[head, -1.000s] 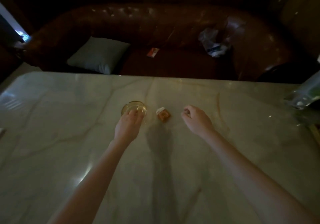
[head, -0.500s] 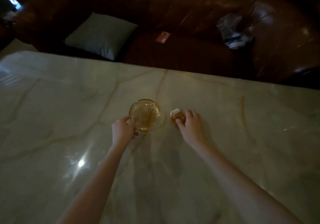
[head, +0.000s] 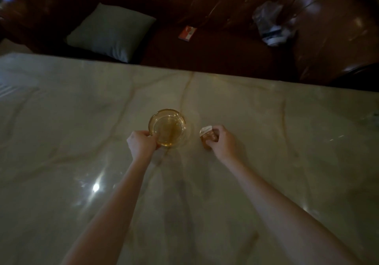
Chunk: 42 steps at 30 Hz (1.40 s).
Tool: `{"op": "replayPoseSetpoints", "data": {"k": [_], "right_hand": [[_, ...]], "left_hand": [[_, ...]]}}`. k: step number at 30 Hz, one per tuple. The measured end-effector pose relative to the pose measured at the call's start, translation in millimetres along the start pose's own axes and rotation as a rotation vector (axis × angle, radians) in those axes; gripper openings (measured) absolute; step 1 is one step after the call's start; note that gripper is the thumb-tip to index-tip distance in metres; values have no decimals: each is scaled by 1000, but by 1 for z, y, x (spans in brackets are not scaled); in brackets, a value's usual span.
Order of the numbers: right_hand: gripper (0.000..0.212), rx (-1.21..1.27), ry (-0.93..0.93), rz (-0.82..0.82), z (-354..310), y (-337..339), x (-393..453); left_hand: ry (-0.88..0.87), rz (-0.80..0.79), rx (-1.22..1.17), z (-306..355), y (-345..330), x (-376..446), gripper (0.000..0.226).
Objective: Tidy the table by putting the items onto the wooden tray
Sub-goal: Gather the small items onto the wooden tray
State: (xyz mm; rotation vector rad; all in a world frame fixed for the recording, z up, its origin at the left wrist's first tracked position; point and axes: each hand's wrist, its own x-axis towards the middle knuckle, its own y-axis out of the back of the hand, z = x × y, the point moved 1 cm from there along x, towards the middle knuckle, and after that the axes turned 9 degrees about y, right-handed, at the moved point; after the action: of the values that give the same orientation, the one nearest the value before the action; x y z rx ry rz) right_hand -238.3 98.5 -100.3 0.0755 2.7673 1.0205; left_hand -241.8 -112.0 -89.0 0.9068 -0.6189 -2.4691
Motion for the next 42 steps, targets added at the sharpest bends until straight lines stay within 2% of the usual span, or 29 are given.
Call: {"op": "replayPoseSetpoints", "data": {"k": [7,18,21,27,36,42], "right_hand": [[33,167,36,3,-4,35,-13],[37,433,5,249,27,157,-63],[39,496,-14,320,47,198,-84],[40,536,-42,421,97,280,-128],[38,471,-108,543,192,410,-182],[38,458,-219,564,263,462,-204]], "left_hand": [[16,7,-24,2,0,-35,15],[-162,-156,23,48,-33,-130,20],[-213,-211,46,58,-53,-167,15],[-307,-329,71,69,-109,-250,10],[-332,-499,130,66,-225,-376,8],[-348,-590,223,61,-298,-440,12]]}}
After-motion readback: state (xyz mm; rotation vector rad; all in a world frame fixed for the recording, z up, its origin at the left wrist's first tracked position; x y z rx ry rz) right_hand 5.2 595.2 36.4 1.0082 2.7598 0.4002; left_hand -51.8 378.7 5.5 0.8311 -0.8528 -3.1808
